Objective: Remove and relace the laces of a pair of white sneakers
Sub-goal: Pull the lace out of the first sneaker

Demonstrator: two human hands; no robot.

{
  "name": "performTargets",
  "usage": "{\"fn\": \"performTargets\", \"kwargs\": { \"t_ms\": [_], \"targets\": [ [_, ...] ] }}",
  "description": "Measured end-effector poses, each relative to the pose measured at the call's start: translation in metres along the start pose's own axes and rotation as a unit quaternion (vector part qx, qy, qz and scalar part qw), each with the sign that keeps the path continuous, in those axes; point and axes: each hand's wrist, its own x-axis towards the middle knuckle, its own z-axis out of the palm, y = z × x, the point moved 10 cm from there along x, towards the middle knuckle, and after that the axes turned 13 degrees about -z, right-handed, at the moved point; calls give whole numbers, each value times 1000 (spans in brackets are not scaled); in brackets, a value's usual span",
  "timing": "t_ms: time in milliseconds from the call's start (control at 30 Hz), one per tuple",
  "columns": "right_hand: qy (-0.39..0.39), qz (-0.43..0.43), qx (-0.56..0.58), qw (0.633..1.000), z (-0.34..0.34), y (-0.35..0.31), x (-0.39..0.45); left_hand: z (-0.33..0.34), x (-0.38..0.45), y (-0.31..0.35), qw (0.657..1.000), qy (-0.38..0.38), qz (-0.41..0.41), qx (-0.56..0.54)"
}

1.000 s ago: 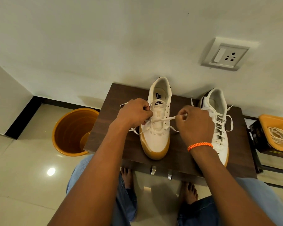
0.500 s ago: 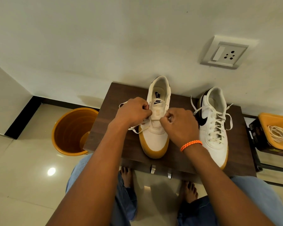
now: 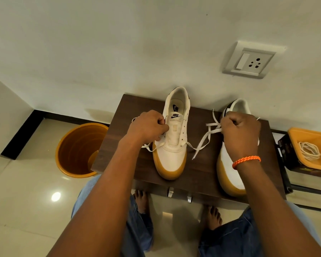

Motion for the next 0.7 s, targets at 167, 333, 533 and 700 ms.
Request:
{"fn": "performTargets", "kwargs": {
  "t_ms": [167,333,533,700],
  "targets": [
    [-162,-17,3,987,42,3,-9,-5,-5,5,1000,22,19,3],
    [-318,13,-55,946,80,21,-33,-3,-18,17,998,-20,47,-44],
    [-246,-100,39,963,85,-24,-21,25,-25,23,993,-113,42,6],
    [-343,-108,-9,933,109,-13,-40,37,-25,25,990,-122,34,57]
  ]
}}
